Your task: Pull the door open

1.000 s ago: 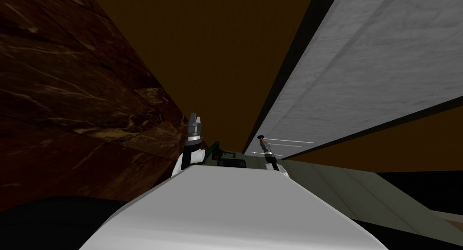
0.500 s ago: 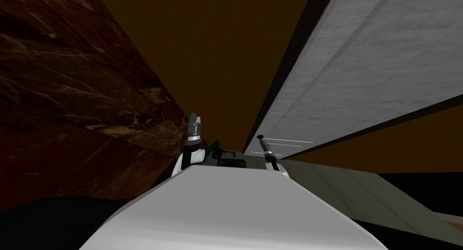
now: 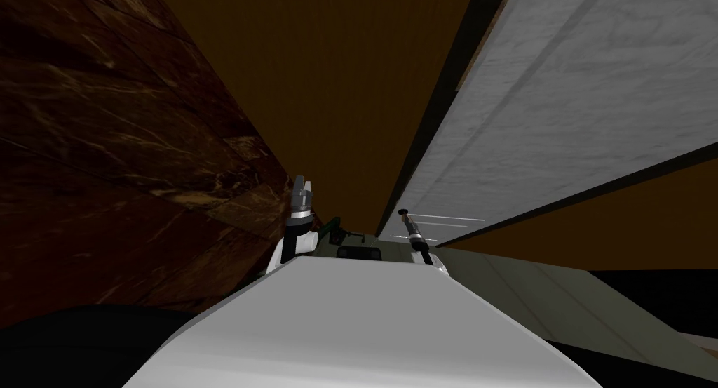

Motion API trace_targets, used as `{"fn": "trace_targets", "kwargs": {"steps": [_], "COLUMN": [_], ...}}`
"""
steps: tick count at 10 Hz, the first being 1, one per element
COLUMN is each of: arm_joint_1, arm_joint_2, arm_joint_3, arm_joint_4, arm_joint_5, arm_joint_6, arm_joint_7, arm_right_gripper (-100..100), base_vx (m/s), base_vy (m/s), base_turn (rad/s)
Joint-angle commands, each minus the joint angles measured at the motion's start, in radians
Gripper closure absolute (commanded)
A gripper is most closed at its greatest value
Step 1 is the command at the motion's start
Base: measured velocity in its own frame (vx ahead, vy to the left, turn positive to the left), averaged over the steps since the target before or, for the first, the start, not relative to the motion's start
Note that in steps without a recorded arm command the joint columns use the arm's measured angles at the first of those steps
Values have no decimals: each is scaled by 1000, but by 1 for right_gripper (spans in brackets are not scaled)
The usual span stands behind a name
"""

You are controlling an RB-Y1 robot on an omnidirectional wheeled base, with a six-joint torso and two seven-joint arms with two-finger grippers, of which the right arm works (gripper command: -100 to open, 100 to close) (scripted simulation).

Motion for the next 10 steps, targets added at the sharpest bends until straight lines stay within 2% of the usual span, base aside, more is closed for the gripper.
{"fn": "trace_targets", "kwargs": {"steps": [1, 4, 5, 6, 7, 8, 9, 10], "arm_joint_1": [-11, -13, -16, -16, -18, -18, -21, -21], "arm_joint_2": [9, 7, 5, 5, 3, 3, 1, 1], "arm_joint_3": [23, 32, 43, 43, 54, 54, 64, 64], "arm_joint_4": [24, 26, 27, 27, 29, 29, 31, 31], "arm_joint_5": [-17, -30, -45, -45, -60, -60, -74, -74], "arm_joint_6": [-9, -9, -8, -8, -7, -7, -6, -6], "arm_joint_7": [-50, -104, -140, -145, -181, -186, -221, -227], "arm_right_gripper": [100, 100, 100, 100, 100, 100, 100, 100], "base_vx": [-42, -29, -39, -37, -31, -23, -35, -29], "base_vy": [-22, -14, -19, -12, -11, -14, -15, -12], "base_turn": [33, 19, 20, 15, 27, 17, 27, 6]}}
